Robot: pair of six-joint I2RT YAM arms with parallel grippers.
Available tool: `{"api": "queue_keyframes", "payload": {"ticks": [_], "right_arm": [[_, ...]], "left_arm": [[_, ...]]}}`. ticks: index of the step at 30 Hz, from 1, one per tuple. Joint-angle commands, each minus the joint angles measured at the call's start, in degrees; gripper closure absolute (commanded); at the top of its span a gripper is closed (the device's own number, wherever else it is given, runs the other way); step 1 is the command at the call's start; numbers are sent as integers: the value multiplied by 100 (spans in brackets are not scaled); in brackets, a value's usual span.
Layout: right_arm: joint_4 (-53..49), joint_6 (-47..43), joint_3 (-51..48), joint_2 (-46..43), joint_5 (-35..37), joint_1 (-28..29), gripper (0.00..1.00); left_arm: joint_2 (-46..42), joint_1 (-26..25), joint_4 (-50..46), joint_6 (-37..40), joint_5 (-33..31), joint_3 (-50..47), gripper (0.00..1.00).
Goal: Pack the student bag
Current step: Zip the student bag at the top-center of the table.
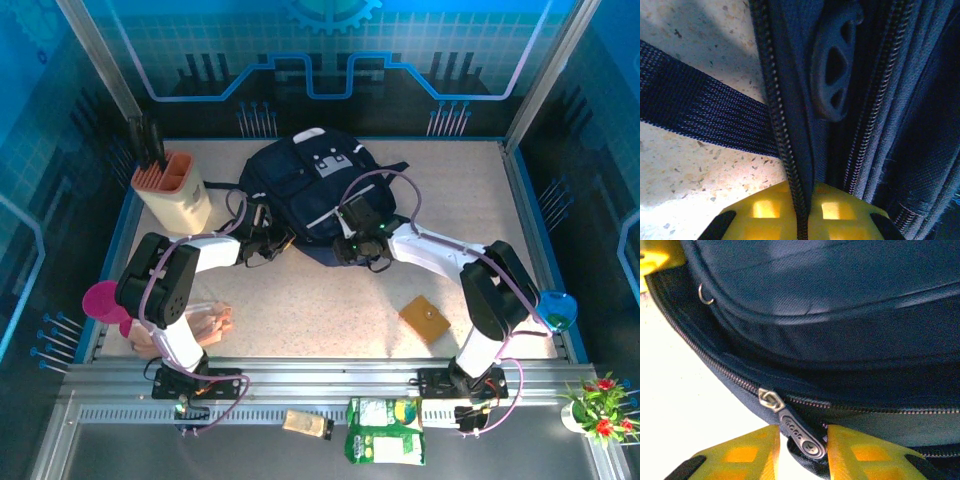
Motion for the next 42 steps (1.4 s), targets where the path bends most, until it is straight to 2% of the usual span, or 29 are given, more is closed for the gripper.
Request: {"api": "queue_keyframes", "payload": {"ticks": [1,7,11,16,22,26,34,42], "right_arm": [[-264,-40,115,-65,-31,135,74],[-292,-5,155,18,85,184,74],[-302,78,301,202,223,195,70],[-319,197,528,499,380,190,70],[-429,327,699,680,400,190,81],[-486,382,563,480,630,186,88],[-696,488,38,-200,1313,55,91],[-811,450,-188,-319,1423,-110,93]], "left_arm": [[6,30,112,143,156,224,100],[12,30,101,138,166,226,100],[-11,25,97,150,180,229,100],[-22,25,75,151,187,225,100],[-66,30,27,176,152,215,100],[-79,38,-47,238,90,235,100],[-84,138,-99,296,53,230,100],[-122,187,-156,358,49,247,100]]}}
